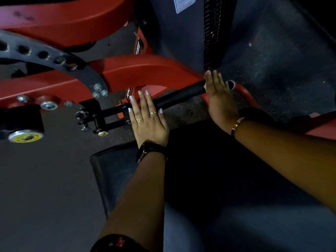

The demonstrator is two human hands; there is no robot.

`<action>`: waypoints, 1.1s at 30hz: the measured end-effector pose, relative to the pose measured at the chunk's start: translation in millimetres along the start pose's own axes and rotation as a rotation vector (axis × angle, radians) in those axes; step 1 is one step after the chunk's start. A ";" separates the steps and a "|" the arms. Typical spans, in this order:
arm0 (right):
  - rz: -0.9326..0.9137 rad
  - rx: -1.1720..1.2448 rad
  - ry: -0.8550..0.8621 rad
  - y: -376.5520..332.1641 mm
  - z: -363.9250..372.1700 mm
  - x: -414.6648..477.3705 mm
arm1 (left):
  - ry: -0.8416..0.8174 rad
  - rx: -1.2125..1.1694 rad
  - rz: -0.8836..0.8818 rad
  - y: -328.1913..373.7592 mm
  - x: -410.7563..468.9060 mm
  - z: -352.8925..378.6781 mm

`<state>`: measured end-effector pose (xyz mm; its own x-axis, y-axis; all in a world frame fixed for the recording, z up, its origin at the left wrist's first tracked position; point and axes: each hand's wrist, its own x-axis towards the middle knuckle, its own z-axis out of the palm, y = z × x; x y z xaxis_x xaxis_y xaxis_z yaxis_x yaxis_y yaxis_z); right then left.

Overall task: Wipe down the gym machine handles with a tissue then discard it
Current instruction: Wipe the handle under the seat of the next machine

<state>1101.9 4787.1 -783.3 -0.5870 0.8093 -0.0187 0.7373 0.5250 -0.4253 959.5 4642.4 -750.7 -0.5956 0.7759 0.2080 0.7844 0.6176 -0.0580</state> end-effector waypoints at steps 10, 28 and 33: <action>-0.330 0.277 0.116 -80.1 12.1 -45.8 | -0.033 -0.123 0.002 -0.5 0.6 -8.4; 1.181 1.628 -0.554 -122.5 -40.5 10.4 | -0.019 -0.194 0.076 -1.8 2.2 -12.7; 1.257 1.736 -0.384 -77.2 -61.0 21.6 | -0.004 -0.147 0.096 0.3 2.1 -10.7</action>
<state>1052.6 4780.2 -695.7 -0.3542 0.2510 -0.9009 -0.1421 -0.9666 -0.2134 960.3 4642.8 -739.8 -0.5174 0.8309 0.2045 0.8543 0.5155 0.0665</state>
